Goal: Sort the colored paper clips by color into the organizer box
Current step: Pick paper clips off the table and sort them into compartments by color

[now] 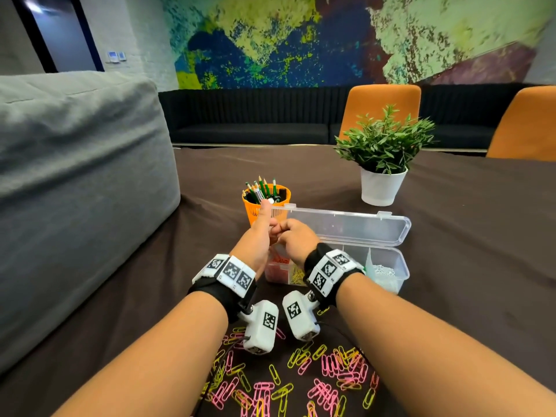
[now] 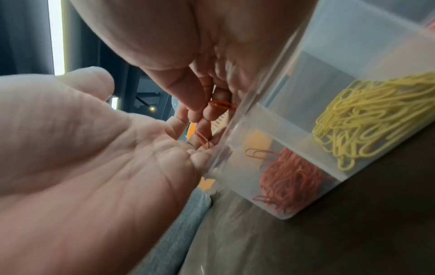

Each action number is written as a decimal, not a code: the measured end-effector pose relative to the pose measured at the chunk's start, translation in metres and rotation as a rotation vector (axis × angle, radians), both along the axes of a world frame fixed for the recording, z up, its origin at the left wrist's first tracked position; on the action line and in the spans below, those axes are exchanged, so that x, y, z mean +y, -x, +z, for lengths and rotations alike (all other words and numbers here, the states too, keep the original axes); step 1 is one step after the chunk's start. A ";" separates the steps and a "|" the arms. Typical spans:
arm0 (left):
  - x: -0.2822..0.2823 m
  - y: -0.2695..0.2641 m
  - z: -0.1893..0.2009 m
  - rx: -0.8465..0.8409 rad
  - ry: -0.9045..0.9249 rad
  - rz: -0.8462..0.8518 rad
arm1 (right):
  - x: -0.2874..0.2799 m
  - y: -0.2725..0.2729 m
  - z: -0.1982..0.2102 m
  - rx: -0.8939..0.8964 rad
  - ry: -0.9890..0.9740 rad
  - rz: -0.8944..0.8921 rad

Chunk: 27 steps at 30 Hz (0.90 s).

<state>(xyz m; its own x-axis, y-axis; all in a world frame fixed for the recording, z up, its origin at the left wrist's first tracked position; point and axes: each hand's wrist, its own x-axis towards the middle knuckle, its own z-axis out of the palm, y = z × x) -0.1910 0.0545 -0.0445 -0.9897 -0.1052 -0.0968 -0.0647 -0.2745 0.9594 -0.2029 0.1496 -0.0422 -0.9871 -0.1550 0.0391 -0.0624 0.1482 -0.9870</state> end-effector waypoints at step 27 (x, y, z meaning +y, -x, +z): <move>-0.021 -0.024 0.013 -0.048 0.021 -0.043 | 0.047 -0.026 0.029 -0.172 0.353 0.059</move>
